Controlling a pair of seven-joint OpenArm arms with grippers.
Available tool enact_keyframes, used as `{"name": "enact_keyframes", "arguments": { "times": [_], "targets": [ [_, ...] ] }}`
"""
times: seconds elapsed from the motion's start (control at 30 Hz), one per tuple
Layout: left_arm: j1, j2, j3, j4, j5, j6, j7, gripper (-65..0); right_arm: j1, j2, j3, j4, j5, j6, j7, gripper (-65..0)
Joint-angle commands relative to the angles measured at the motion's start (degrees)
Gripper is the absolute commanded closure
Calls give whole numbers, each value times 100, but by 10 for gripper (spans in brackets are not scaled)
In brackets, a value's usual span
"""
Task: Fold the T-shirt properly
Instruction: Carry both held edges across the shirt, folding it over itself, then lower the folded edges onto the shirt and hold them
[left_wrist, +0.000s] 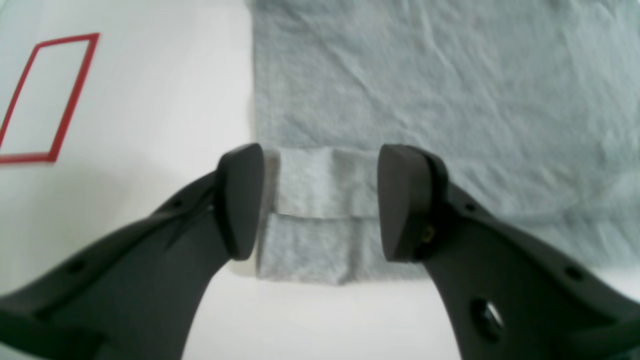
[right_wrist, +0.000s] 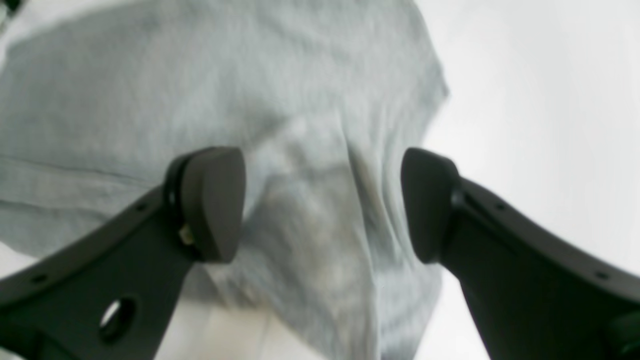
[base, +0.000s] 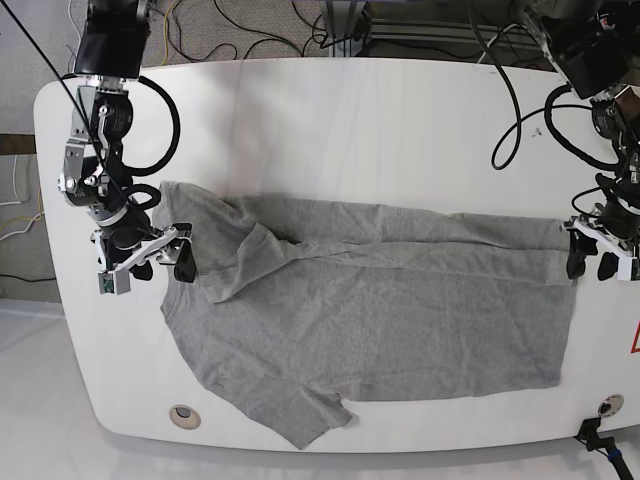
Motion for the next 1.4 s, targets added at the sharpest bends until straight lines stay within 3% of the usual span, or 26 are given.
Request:
{"name": "enact_keyframes", "arguments": {
  "times": [0.0,0.1,0.2,0.27,1.0,1.07,1.23,1.3,1.37],
  "targets": [
    [156,-231,-27,274,-131,-23,-443,-343,-175,188,27,365,58,66,162,-466],
    [499,-240,-27,520,-8,-23,-628,-344,-500,197,27,603,-619,75,171,-466],
    [701,-205,-27,714,502,-23,-839,-344,-782,83,27,682,-1481,101,382,-466],
    [745,-143,-18,722,695,-23,-900,-344,-975,48,27,664,-1701,110,558,-466],
    [860,-29,26,731,844,-23,-1032,-344,-1335,13,36,-795,-1683,110,1516,-464],
    [860,-29,26,722,844,-23,-1032,-344,-1344,13,36,-795,-1683,110,1516,-419],
    [833,-29,17,714,844,-23,-1032,-344,-1344,-66,36,-795,-1683,110,1516,-124],
    [833,-29,17,714,844,-23,-1032,-344,-1344,-84,36,-795,-1683,110,1516,-73],
    [824,-29,17,714,844,-23,-1032,-344,-1344,-93,36,-795,-1683,110,1516,-65]
  ]
}}
